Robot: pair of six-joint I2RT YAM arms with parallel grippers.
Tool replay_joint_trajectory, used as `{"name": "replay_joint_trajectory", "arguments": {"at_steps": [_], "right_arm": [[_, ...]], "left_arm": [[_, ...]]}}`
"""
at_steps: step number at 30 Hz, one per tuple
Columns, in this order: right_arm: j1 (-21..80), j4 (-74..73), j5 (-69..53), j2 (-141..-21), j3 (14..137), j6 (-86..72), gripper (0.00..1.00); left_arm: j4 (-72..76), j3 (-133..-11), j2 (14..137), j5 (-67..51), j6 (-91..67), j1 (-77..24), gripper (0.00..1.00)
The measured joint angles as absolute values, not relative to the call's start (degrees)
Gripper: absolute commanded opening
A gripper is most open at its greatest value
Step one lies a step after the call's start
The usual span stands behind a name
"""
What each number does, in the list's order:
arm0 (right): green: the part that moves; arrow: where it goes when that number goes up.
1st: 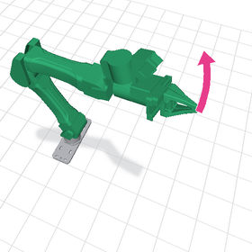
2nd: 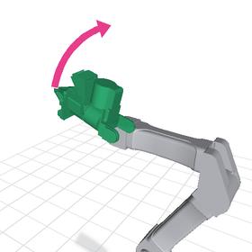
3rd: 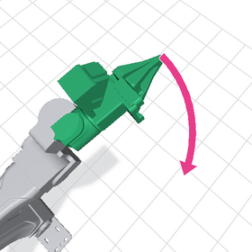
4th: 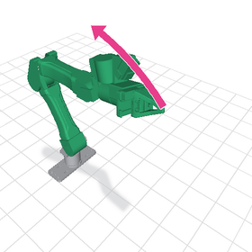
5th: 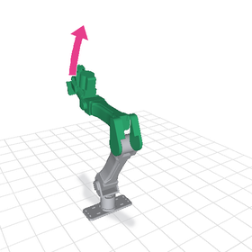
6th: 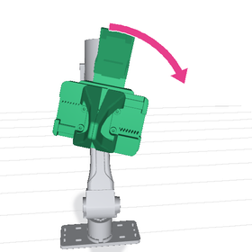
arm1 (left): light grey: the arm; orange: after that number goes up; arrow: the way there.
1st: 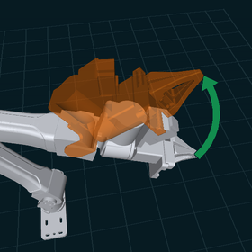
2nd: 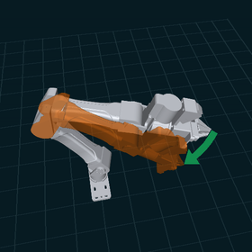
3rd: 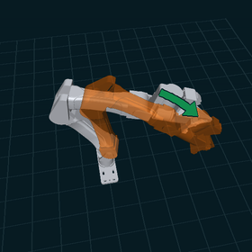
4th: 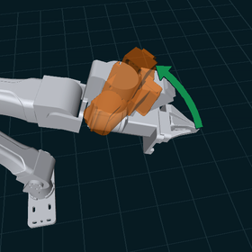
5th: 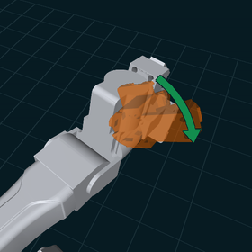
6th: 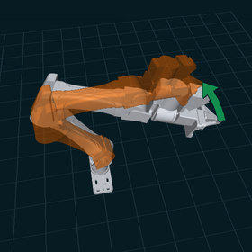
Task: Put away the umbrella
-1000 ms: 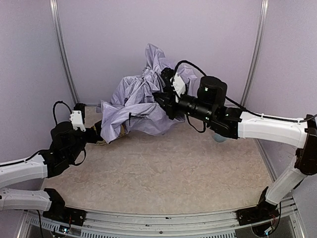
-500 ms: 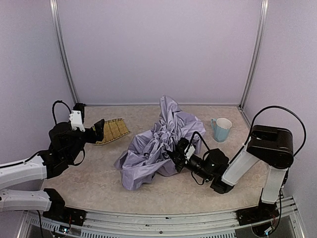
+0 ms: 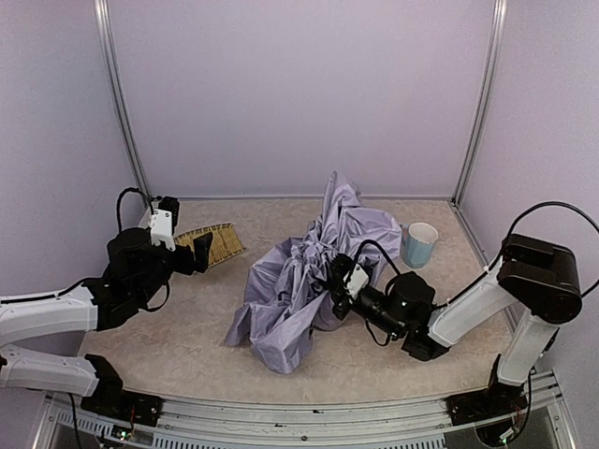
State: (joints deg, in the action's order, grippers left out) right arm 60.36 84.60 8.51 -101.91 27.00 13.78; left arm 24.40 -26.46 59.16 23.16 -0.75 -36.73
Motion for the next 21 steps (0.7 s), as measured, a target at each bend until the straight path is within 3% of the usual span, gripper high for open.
{"name": "replay_joint_trajectory", "arguments": {"at_steps": [5, 13, 17, 21], "right_arm": [[59.59, 64.20, 4.32, -94.87, 45.39, 20.64, 0.00], [59.46, 49.95, -6.48, -90.65, 76.38, 26.28, 0.00], [59.46, 49.76, -8.23, -87.96, 76.34, 26.06, 0.07], [59.16, 52.14, -8.43, -88.92, 65.98, 22.79, 0.14]], "left_arm": [[24.38, -26.74, 59.24, 22.90, -0.67, -37.23, 0.99], [21.34, -27.44, 54.63, 24.71, -0.71, -37.36, 0.99], [20.86, -28.97, 48.05, 25.61, -0.40, -37.45, 0.99], [22.35, -29.52, 44.45, 26.39, -0.08, -37.26, 0.99]]}}
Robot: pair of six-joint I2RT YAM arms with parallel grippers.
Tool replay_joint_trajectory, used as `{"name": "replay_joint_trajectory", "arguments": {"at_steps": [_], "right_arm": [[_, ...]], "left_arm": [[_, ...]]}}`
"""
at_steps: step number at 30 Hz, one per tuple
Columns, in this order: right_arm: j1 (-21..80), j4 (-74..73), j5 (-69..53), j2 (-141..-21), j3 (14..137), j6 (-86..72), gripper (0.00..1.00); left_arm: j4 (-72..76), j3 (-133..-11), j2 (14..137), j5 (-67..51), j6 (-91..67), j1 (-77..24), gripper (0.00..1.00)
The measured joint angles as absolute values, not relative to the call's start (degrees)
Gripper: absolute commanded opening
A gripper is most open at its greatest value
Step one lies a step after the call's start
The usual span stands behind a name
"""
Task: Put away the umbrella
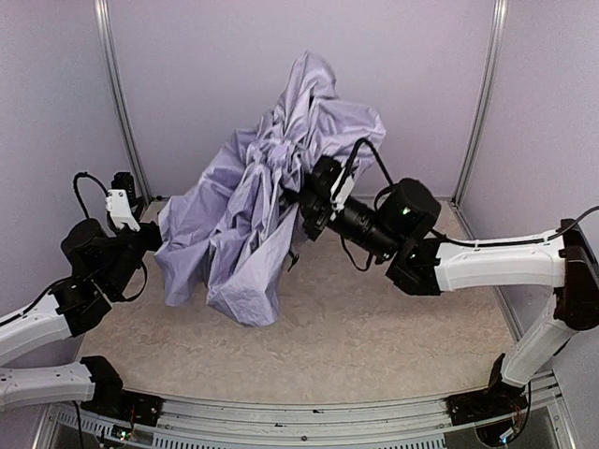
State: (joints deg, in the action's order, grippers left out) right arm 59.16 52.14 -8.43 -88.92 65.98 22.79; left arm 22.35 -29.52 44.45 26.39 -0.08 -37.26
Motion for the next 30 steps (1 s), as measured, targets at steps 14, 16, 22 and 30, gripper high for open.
{"name": "replay_joint_trajectory", "arguments": {"at_steps": [14, 16, 22, 30], "right_arm": [[56.71, 67.81, -7.53, -119.52, 39.53, 4.73, 0.21], [55.88, 67.57, -7.75, -118.98, 39.16, 3.99, 0.22], [54.94, 60.77, -9.15, -112.88, 40.01, 4.05, 0.66], [54.83, 37.98, -9.23, -100.18, 49.25, 5.52, 1.00]], "left_arm": [[28.27, -32.36, 84.58, -1.76, -2.98, -47.92, 0.98], [27.55, -32.91, 86.17, -2.85, -3.11, -48.71, 0.99], [27.86, -34.59, 85.58, -6.63, -4.47, -44.82, 0.99], [27.44, -34.44, 85.12, -6.76, -6.39, -41.50, 0.95]]}}
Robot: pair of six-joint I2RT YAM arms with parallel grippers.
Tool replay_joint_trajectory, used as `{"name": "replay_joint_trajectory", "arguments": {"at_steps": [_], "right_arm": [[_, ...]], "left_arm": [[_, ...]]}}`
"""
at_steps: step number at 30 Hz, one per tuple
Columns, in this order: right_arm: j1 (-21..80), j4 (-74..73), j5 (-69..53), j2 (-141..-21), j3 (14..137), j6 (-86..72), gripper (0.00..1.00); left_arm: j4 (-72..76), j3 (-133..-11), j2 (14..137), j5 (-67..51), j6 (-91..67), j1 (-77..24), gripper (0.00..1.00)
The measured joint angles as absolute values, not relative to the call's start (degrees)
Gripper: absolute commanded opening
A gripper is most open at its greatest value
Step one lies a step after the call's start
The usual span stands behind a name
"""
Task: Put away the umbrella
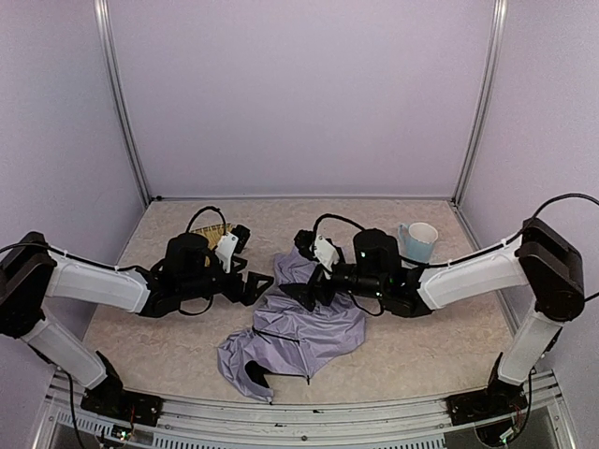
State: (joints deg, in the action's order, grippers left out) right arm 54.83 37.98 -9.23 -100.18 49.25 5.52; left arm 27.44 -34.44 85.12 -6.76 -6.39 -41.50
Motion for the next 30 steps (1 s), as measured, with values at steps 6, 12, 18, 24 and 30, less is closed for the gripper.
{"name": "replay_joint_trajectory", "arguments": {"at_steps": [6, 12, 18, 24, 30], "right_arm": [[54.28, 16.16, 0.01, -86.32, 51.37, -1.39, 0.97], [52.62, -4.97, 4.16, -79.40, 49.63, -19.33, 0.96], [52.69, -8.32, -3.86, -77.97, 35.09, -33.01, 0.97], [53.39, -16.82, -3.25, -83.61, 45.50, -28.10, 1.00], [53.47, -31.53, 3.75, -86.67, 70.24, -15.53, 1.00]], "left_arm": [[24.93, -35.22, 87.74, -4.49, -6.63, -41.17, 0.88], [21.21, -38.00, 94.13, -4.38, -6.20, -41.17, 0.88], [20.99, -40.16, 98.52, -7.77, -5.23, -41.95, 0.89], [21.02, -40.32, 97.56, -8.25, -5.19, -42.72, 0.93], [21.76, -34.17, 82.96, -3.79, -7.18, -38.39, 0.98]]}}
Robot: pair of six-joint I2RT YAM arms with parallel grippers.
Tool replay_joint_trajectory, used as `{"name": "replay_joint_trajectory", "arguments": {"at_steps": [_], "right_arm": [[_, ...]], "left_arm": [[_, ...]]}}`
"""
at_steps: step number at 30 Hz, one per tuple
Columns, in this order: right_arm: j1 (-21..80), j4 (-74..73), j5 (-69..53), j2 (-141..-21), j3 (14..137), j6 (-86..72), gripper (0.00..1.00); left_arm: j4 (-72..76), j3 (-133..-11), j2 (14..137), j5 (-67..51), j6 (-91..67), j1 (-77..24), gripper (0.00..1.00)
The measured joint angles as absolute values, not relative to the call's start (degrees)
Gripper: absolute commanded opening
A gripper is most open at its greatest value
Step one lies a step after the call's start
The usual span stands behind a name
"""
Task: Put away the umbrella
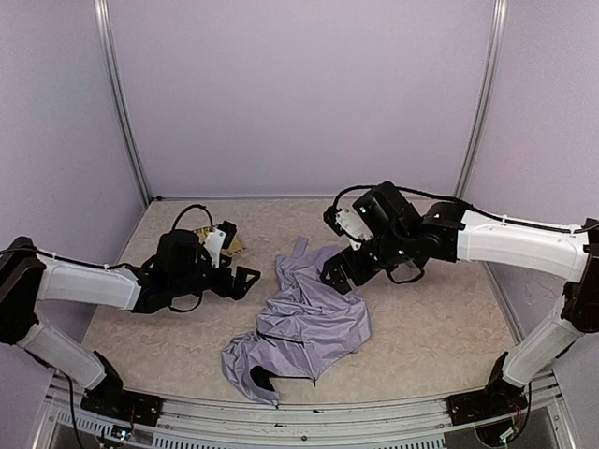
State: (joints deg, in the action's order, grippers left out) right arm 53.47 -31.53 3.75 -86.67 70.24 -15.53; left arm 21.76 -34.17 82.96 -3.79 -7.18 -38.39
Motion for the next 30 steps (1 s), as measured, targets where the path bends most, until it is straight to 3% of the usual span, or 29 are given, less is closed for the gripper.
{"name": "replay_joint_trajectory", "arguments": {"at_steps": [7, 14, 20, 24, 30], "right_arm": [[53.52, -37.80, 1.78, -99.42, 88.53, -1.80, 1.00], [53.60, -40.64, -5.87, -112.53, 89.54, 6.87, 0.92], [53.12, -39.05, -11.53, -121.99, 91.13, 10.50, 0.82], [51.59, -38.04, -15.35, -124.31, 93.23, 11.79, 0.81], [50.41, -37.71, -18.46, -124.14, 93.21, 12.91, 0.84]], "left_arm": [[23.59, -31.29, 71.99, -1.19, -8.84, -36.42, 0.90], [23.77, -26.55, 64.82, -0.91, -6.28, -40.40, 0.79], [22.98, -24.69, 58.70, -4.27, 5.19, -58.76, 0.95], [18.92, -24.69, 59.57, -5.26, 13.58, -68.77, 0.97], [5.69, -28.86, 70.67, -2.66, 20.91, -71.88, 0.97]]}}
